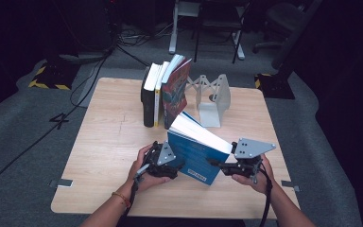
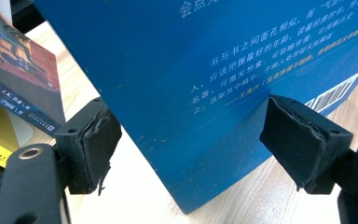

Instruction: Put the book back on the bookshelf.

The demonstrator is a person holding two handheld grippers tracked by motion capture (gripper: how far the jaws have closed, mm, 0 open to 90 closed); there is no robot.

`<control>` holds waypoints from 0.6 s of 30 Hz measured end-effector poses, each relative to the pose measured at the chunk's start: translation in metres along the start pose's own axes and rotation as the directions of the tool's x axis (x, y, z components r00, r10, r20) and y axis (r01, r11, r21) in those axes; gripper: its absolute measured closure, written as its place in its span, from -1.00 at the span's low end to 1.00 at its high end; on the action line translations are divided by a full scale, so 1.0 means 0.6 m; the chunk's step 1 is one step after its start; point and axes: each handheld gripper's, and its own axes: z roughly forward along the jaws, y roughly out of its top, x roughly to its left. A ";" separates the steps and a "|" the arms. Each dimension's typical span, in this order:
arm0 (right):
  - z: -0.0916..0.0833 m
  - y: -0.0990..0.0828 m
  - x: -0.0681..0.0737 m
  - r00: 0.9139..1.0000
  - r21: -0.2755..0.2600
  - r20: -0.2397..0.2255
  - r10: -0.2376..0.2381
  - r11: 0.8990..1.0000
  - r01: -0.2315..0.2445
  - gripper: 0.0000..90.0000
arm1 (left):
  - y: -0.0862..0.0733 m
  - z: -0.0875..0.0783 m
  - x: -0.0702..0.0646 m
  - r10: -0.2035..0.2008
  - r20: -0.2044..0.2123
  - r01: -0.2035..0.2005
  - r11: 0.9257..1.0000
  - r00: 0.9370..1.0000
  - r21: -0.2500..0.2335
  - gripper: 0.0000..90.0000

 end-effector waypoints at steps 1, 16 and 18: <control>-0.001 0.006 -0.001 1.000 0.007 -0.007 0.004 1.000 -0.004 0.19 | 0.000 0.000 0.000 0.001 0.001 -0.001 1.000 1.000 0.001 -0.56; 0.015 0.041 -0.008 0.999 0.043 -0.016 0.047 0.998 -0.046 0.24 | -0.015 -0.013 0.003 -0.013 0.005 0.013 0.998 1.000 0.058 -0.39; 0.016 0.042 -0.008 0.999 0.048 -0.017 0.041 0.998 -0.040 0.26 | -0.027 -0.021 0.005 -0.031 -0.001 0.031 0.995 1.000 0.091 -0.43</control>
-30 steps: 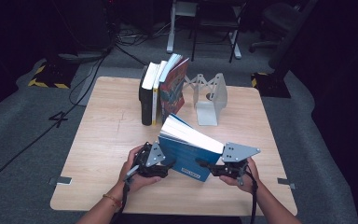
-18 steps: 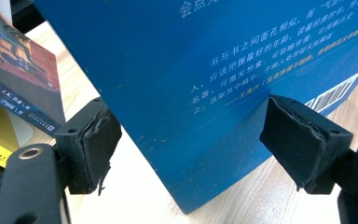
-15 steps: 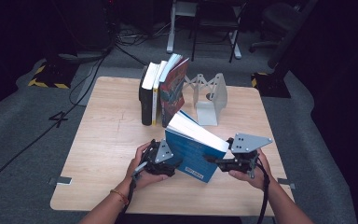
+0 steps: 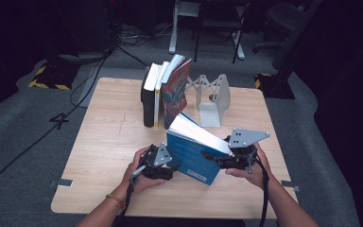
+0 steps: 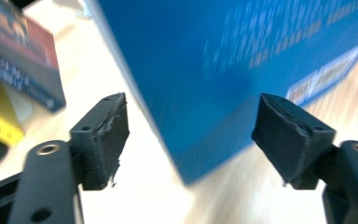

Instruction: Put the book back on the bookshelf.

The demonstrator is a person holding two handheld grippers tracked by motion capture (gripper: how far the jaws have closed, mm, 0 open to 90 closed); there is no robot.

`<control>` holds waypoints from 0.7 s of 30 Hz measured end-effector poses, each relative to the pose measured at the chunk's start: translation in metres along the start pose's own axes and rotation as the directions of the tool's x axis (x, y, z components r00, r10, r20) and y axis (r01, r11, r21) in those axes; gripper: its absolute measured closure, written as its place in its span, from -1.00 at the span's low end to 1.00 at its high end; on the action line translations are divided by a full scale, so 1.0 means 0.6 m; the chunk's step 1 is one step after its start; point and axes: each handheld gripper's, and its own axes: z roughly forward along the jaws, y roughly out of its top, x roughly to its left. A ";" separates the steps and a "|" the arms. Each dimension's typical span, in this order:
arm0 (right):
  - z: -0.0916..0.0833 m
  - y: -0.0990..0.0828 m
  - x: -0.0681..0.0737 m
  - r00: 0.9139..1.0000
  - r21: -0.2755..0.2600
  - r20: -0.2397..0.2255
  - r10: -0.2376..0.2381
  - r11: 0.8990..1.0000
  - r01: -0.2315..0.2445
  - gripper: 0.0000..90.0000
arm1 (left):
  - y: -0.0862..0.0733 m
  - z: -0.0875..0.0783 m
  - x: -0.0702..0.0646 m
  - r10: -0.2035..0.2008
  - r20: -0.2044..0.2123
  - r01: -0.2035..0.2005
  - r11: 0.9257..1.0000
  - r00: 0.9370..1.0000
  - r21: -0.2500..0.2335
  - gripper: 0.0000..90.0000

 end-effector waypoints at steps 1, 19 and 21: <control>0.000 0.000 0.000 1.000 0.001 -0.001 -0.003 1.000 0.003 0.26 | -0.008 -0.004 0.003 -0.008 0.013 0.007 1.000 1.000 0.015 -0.45; -0.003 -0.002 -0.014 0.998 -0.001 -0.004 0.055 0.998 -0.055 0.34 | -0.126 -0.086 0.019 -0.156 0.002 0.154 0.979 0.988 0.133 -0.53; -0.003 -0.002 -0.014 0.998 0.000 -0.001 0.055 0.998 -0.055 0.34 | -0.135 -0.088 0.020 -0.171 0.006 0.169 0.977 0.985 0.133 -0.53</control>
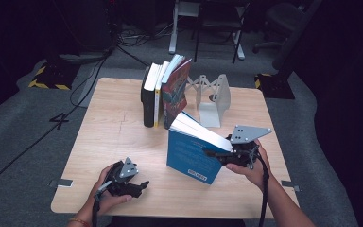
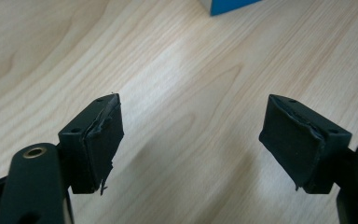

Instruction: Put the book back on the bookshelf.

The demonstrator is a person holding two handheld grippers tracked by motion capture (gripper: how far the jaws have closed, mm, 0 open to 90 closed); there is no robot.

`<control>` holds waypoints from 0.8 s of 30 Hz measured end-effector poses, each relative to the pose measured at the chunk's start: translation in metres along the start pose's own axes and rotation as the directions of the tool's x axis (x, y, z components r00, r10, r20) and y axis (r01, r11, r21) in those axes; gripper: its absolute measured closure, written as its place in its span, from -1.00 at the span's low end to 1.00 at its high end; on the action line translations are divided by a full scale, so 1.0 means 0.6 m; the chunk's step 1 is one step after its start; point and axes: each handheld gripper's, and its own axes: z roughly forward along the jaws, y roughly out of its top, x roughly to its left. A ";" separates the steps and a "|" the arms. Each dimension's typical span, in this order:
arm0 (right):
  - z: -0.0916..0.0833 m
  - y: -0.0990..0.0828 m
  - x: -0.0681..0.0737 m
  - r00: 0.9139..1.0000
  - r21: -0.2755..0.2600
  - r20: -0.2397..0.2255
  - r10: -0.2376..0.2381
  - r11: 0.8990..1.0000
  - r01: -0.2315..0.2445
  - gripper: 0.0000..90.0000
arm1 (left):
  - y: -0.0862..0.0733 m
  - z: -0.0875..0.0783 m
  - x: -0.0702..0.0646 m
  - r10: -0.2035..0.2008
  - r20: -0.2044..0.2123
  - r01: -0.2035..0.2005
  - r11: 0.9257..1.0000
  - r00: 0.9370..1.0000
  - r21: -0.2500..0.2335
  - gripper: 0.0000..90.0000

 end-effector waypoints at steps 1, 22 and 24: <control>0.000 0.000 0.001 1.000 0.002 0.002 -0.004 1.000 0.004 0.34 | -0.002 0.001 0.002 0.003 -0.008 -0.003 1.000 1.000 0.010 -0.53; -0.032 0.051 -0.021 0.996 0.092 0.084 -0.011 0.996 0.003 0.36 | -0.008 0.019 0.023 -0.027 0.001 0.027 1.000 1.000 0.008 -0.65; -0.038 0.053 -0.028 0.994 0.099 0.105 -0.003 0.995 -0.007 0.36 | -0.008 0.019 0.023 -0.027 0.001 0.027 1.000 1.000 0.007 -0.65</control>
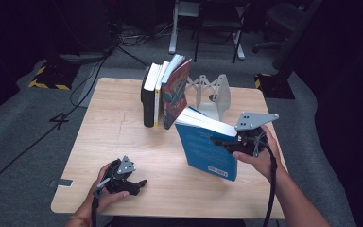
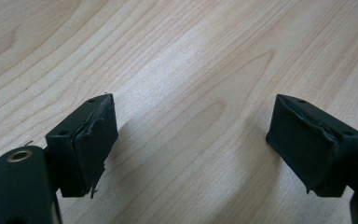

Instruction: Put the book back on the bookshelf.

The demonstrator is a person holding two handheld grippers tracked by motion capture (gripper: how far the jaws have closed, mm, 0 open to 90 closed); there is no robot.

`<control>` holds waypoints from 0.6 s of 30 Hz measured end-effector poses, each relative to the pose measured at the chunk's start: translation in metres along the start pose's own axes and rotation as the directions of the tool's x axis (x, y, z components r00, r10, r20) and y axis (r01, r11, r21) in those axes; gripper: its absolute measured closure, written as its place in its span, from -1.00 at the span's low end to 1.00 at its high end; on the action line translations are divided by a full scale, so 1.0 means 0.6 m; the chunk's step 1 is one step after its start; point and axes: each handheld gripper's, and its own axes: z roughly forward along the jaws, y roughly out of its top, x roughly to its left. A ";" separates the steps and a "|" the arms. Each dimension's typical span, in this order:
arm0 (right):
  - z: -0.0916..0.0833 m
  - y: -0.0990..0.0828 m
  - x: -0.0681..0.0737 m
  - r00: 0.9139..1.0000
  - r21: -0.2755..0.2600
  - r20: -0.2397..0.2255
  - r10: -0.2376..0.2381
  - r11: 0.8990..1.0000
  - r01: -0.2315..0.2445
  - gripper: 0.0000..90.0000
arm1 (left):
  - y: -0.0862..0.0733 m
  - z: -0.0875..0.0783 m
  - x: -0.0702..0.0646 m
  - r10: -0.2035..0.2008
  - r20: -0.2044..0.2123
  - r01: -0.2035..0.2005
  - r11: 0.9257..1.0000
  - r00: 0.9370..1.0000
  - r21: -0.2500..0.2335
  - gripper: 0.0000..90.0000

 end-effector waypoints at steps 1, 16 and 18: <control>-0.004 0.001 -0.005 1.000 0.007 0.019 0.008 1.000 -0.008 0.36 | 0.000 0.000 0.000 0.001 0.000 -0.001 1.000 1.000 0.001 -0.65; -0.032 0.015 -0.083 0.974 0.003 0.214 0.071 0.997 -0.074 0.35 | 0.002 0.002 0.000 -0.005 -0.004 0.005 1.000 1.000 0.000 -0.65; -0.029 0.019 -0.093 0.967 0.000 0.239 0.084 0.996 -0.087 0.35 | 0.002 0.002 0.000 -0.004 -0.004 0.004 1.000 1.000 0.000 -0.65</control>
